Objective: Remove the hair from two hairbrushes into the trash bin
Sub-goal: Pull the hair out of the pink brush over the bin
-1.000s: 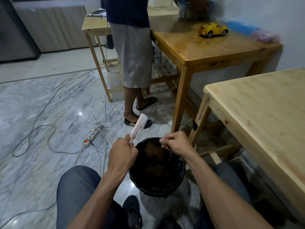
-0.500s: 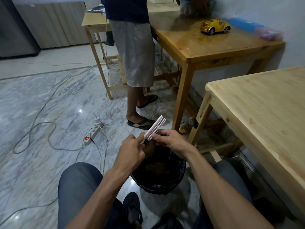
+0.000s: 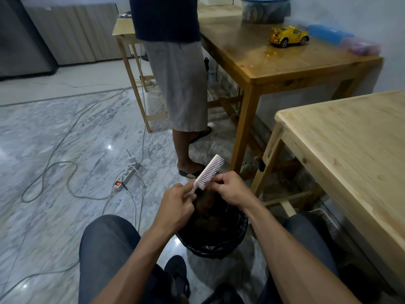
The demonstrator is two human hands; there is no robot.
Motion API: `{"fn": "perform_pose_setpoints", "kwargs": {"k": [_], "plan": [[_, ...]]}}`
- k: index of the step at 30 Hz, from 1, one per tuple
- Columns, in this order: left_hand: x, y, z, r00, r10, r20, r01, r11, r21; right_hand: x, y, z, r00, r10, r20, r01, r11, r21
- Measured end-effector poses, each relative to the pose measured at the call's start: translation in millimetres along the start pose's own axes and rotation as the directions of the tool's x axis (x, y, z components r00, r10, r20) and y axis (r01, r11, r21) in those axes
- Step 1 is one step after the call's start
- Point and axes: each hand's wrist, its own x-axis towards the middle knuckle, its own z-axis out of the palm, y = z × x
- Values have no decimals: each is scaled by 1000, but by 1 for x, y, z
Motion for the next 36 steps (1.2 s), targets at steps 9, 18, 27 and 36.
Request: {"fn": "perform_pose_setpoints", "kwargs": {"k": [9,18,27,36], "plan": [[7,-7,-4,981,-68,-183,103,977,187,-3,23,3,994,80,-71,-105,865,-491],[9,-7,3,998,-21,-66,28,994,109,1,0,-5,953,87,289,-116,990,84],[11,-13,-3,993,113,27,-116,984,138,-3,0,5,985,25,169,-97,898,429],[8,-14,-11,991,-67,-114,95,959,267,-6,4,1,996,67,-58,-70,996,-49]]}}
